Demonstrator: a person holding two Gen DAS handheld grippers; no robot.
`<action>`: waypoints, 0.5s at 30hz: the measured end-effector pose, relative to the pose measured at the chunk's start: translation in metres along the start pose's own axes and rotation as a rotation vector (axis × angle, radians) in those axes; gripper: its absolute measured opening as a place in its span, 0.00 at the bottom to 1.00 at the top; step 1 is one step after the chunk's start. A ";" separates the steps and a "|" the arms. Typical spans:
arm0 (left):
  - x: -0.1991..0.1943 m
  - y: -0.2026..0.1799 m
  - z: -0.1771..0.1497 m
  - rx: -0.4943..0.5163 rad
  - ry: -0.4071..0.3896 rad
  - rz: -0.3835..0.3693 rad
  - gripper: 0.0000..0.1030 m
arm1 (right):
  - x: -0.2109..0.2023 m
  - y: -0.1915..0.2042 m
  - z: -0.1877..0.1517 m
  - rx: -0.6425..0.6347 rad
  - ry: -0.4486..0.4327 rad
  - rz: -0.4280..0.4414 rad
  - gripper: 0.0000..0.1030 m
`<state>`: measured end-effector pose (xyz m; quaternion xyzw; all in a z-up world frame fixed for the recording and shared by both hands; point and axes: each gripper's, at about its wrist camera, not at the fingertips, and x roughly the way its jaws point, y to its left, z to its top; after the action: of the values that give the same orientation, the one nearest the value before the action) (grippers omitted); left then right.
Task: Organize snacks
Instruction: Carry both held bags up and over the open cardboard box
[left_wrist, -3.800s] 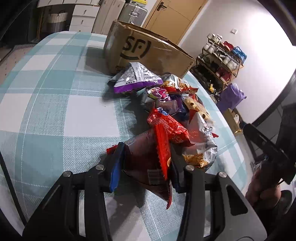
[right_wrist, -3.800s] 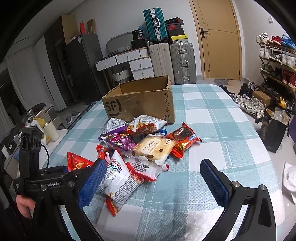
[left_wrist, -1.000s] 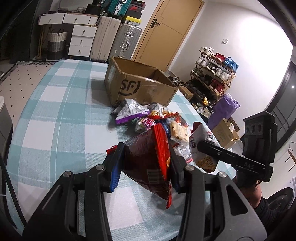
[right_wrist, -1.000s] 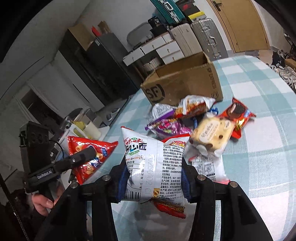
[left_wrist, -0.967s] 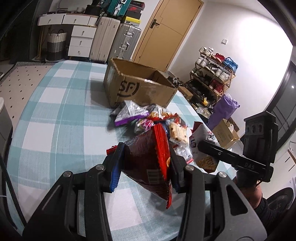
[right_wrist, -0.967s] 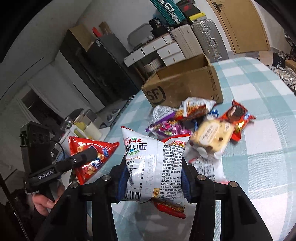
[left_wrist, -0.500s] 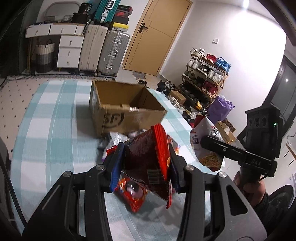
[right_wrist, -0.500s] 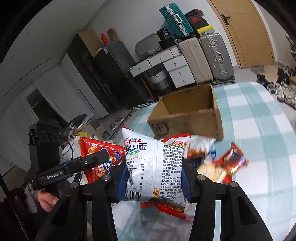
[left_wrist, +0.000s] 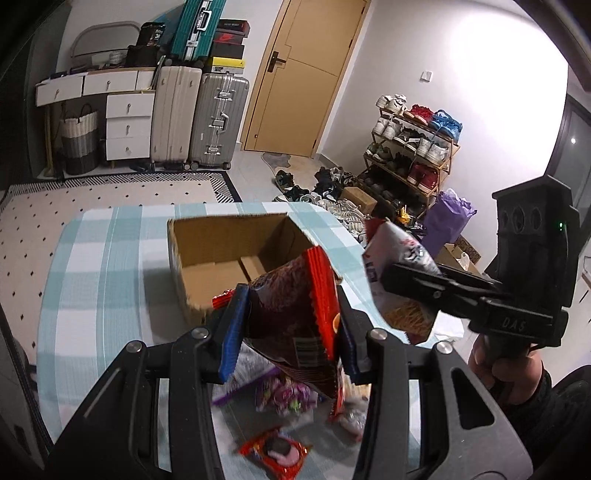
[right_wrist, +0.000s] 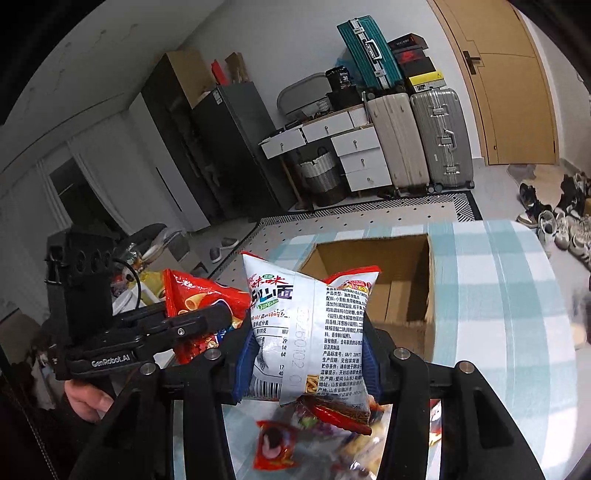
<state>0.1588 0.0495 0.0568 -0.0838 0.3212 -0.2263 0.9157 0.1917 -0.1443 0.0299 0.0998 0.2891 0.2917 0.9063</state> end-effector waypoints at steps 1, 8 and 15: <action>0.006 -0.001 0.007 0.004 0.002 -0.001 0.39 | 0.004 -0.002 0.005 0.000 0.002 -0.006 0.47; 0.031 0.003 0.046 0.028 -0.027 0.037 0.39 | 0.033 -0.030 0.035 0.072 0.008 -0.039 0.47; 0.069 0.018 0.078 0.037 -0.005 0.059 0.39 | 0.071 -0.053 0.056 0.095 0.035 -0.055 0.47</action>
<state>0.2619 0.0342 0.0743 -0.0580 0.3169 -0.2049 0.9242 0.2963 -0.1466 0.0234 0.1295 0.3211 0.2545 0.9030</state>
